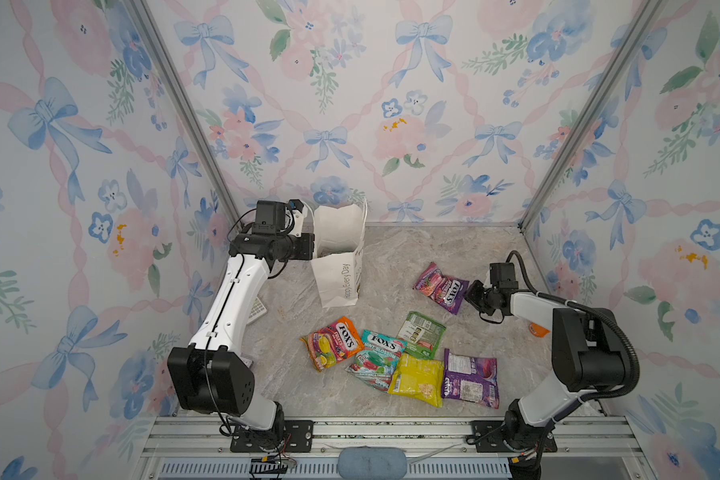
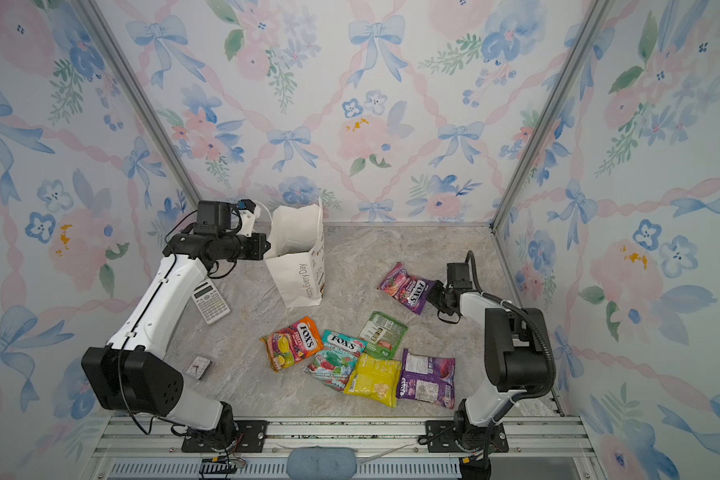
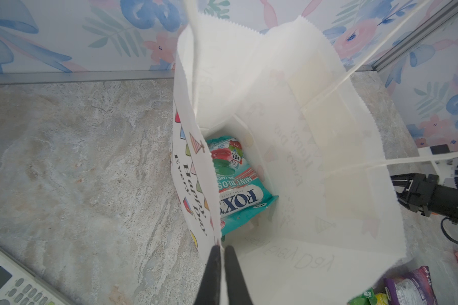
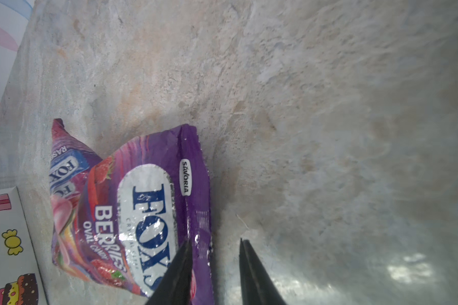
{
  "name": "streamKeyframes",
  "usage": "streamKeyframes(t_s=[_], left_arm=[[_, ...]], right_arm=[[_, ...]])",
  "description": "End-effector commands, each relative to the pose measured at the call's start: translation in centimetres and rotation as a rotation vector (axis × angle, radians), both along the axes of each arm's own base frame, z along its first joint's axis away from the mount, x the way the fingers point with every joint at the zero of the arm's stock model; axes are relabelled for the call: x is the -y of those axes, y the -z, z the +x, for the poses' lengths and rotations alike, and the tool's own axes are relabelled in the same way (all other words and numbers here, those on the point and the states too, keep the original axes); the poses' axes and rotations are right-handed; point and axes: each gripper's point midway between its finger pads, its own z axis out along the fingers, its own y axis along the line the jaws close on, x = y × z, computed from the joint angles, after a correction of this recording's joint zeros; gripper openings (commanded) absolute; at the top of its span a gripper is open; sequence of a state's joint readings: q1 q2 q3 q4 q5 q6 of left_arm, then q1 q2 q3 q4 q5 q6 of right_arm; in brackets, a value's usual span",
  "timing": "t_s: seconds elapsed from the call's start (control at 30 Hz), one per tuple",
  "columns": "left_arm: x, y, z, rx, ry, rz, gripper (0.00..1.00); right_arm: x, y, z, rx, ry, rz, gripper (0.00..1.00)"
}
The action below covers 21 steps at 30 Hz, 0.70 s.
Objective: Place the snacks into the paper bag
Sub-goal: 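Move the right gripper back over the candy pile toward the purple berries bag, then close the right gripper on the purple Fox's berries bag's top edge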
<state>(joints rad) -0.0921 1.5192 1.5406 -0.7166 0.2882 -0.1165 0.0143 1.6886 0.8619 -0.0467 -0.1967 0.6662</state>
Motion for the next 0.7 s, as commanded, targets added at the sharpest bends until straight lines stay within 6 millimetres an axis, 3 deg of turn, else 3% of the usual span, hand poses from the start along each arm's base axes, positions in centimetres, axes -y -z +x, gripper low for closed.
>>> streamKeyframes(t_s=[0.0,0.27,0.47,0.67], left_arm=[[0.2,-0.5,-0.1,0.025,0.014,0.003,0.0],[0.2,-0.5,-0.1,0.025,0.013,0.008,0.0],[0.1,-0.5,-0.2,0.026,0.013,0.01,0.0],[0.1,-0.4,-0.1,0.023,0.013,0.008,0.0]], right_arm=[[-0.4,0.0,1.2,0.03,-0.001,0.047,0.33],[-1.4,1.5,2.1,0.028,0.007,0.127,0.29],[-1.8,2.1,2.7,0.034,0.01,0.171,0.01],[-1.6,-0.5,3.1,0.082,-0.004,0.135,0.0]])
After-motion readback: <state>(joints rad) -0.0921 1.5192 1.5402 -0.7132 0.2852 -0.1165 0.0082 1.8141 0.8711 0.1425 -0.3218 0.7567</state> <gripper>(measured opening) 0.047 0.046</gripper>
